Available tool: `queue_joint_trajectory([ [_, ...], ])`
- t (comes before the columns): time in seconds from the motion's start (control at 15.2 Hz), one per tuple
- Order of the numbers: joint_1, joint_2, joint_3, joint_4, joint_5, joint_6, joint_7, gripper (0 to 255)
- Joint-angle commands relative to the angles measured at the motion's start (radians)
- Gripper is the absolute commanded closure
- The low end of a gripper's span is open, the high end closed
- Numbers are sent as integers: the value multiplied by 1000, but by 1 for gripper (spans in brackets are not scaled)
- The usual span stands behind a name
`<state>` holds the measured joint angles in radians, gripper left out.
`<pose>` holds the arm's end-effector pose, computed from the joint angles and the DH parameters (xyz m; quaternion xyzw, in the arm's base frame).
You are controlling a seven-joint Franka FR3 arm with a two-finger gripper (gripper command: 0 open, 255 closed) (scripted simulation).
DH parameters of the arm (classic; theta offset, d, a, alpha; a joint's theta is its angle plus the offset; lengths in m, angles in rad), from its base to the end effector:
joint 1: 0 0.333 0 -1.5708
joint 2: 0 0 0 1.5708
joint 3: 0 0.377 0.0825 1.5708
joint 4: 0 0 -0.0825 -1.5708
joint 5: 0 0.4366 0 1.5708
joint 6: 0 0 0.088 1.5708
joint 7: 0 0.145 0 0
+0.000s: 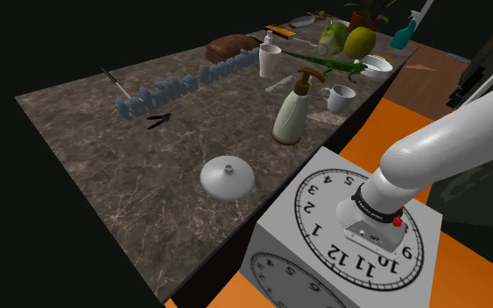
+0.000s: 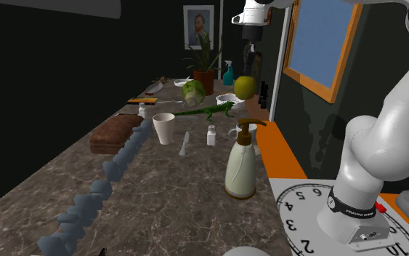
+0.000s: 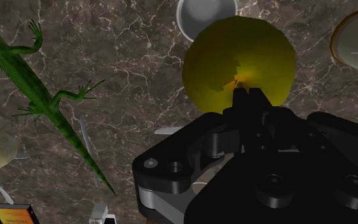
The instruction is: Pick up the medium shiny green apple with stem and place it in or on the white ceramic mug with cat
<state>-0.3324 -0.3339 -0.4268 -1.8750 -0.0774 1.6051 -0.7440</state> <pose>0.3289 -0.3737 0.6547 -0.9994 -0.0023 -0.0331 0.0095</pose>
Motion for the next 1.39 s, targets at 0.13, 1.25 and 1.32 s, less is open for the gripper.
queue_joint_trajectory([
  [0.13, -10, -11, -16, -39, -9, 29, -22, 255],
  [1.25, -21, -29, -32, -283, -25, 256, -23, 255],
  [1.32, -22, -28, -34, -296, -25, 269, -24, 255],
])
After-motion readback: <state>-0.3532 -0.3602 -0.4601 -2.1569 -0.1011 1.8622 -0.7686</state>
